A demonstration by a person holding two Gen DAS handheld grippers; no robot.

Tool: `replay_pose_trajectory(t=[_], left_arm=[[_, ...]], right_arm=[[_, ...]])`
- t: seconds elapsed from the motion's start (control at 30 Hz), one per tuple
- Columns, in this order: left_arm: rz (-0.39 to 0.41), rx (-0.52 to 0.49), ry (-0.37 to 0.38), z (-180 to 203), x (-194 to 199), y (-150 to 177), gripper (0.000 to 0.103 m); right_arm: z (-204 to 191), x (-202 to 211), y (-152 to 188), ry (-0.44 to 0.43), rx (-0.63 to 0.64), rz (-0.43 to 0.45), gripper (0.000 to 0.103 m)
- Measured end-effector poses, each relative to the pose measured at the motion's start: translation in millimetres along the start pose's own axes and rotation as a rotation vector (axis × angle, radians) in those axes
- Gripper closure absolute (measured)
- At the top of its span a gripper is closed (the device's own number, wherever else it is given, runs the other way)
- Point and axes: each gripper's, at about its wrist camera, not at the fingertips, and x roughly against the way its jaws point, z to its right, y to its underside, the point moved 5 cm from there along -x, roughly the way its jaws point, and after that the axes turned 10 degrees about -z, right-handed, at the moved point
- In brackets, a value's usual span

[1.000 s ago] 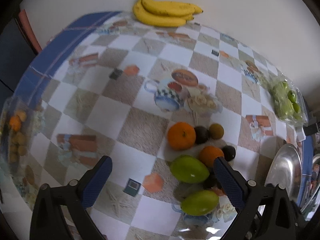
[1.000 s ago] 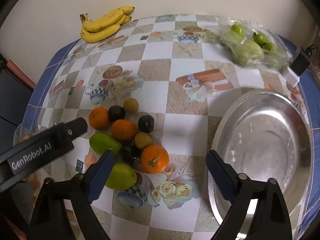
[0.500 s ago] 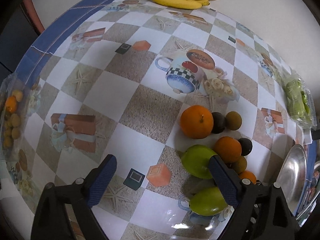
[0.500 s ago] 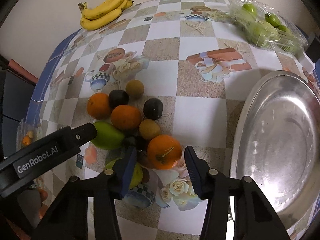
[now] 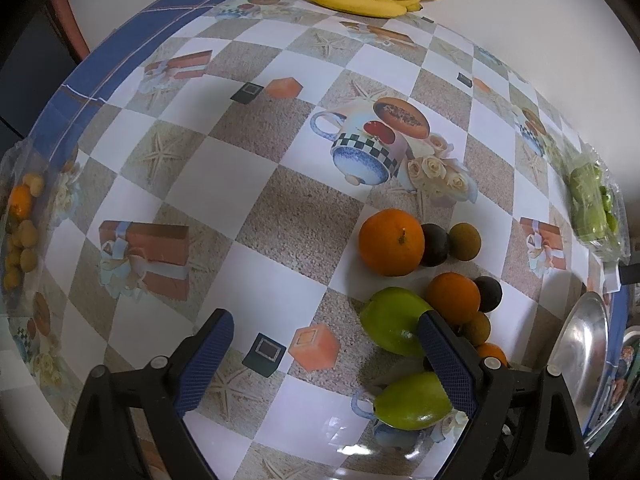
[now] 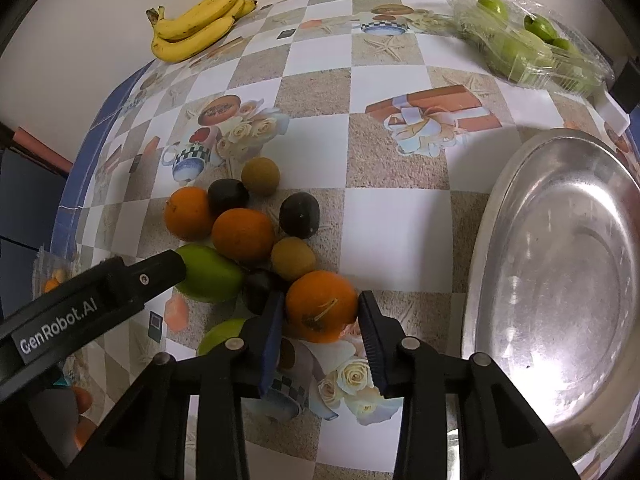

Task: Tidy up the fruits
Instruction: 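Close the right tool on the orange while the left tool grasps the green mango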

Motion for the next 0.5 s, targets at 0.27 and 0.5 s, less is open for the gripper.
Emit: replay_pose_trajectory(t=[0.27,0.5], left_arm=[[-0.002,-0.001,0.047,4.0,8.4,5.2,0.01],[-0.046,-0.037,0.13,20.3,8.0,15.5,0.019]], right_arm=[[1.7,16.8,7.8,-0.021,-0.02,0.013,0.065],[13.7,33.8,20.2,-0.036,-0.075,0.006,0.065]])
